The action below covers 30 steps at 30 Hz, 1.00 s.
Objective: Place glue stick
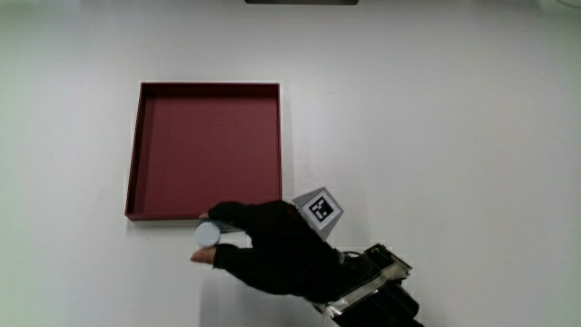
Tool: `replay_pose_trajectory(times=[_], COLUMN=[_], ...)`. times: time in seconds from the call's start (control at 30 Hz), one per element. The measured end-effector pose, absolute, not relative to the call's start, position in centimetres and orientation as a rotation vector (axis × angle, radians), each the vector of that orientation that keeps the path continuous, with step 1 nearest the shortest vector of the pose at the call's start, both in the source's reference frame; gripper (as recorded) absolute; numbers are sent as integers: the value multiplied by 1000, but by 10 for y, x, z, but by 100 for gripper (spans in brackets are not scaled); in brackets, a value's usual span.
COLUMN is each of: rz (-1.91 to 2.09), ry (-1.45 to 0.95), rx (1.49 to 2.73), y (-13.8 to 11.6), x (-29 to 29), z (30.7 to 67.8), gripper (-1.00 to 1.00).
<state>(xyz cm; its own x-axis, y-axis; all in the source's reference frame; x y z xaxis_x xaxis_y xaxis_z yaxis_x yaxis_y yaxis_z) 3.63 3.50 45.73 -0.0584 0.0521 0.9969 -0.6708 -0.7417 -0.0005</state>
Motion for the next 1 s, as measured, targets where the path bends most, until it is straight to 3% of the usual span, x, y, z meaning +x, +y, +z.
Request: replay_pose_trajectory(times=[0.63,1.0], rz=[1676,1701], ry=[-600,-590], rx=[1704,1682], y=[74,74], x=[12,12], z=[516,517], gripper=[0,-3])
